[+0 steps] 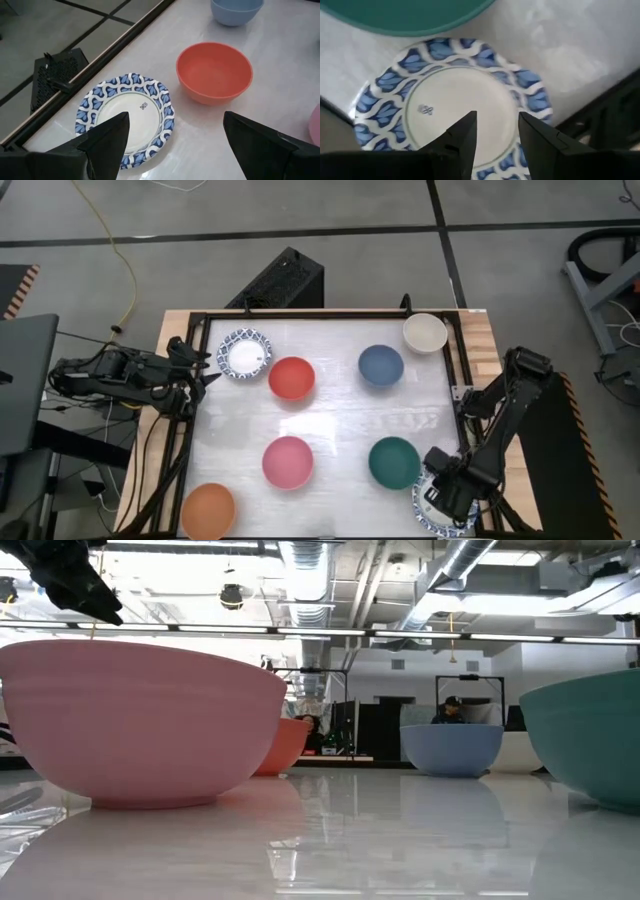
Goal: Nest bowls inside each other
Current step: Stack the white pattern bowl on top of the white pattern bowl
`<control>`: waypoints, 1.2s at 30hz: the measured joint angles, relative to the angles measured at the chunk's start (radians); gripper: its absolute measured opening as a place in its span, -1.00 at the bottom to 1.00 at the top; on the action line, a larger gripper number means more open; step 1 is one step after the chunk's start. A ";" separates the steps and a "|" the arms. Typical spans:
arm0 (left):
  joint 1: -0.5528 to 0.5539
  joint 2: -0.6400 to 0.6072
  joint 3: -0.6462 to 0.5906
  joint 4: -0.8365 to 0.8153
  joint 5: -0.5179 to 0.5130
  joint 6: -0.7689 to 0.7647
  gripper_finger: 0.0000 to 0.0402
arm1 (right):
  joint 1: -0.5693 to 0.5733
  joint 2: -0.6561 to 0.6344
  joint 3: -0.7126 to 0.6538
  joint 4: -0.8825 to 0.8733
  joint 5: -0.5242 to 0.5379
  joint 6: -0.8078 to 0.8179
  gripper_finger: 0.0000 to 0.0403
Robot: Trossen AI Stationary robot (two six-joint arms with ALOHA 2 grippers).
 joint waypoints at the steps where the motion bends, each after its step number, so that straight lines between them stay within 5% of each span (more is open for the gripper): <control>1: 0.000 0.000 0.000 0.000 0.000 0.000 0.56 | -0.008 0.000 -0.008 0.006 0.001 -0.016 -0.19; 16: 0.000 0.000 0.000 0.002 0.005 0.019 0.56 | -0.137 -0.001 -0.109 0.035 -0.024 -0.385 -0.19; 36: 0.000 0.000 0.000 0.002 0.005 0.004 0.56 | -0.109 -0.136 -0.234 0.170 -0.024 -0.419 -0.19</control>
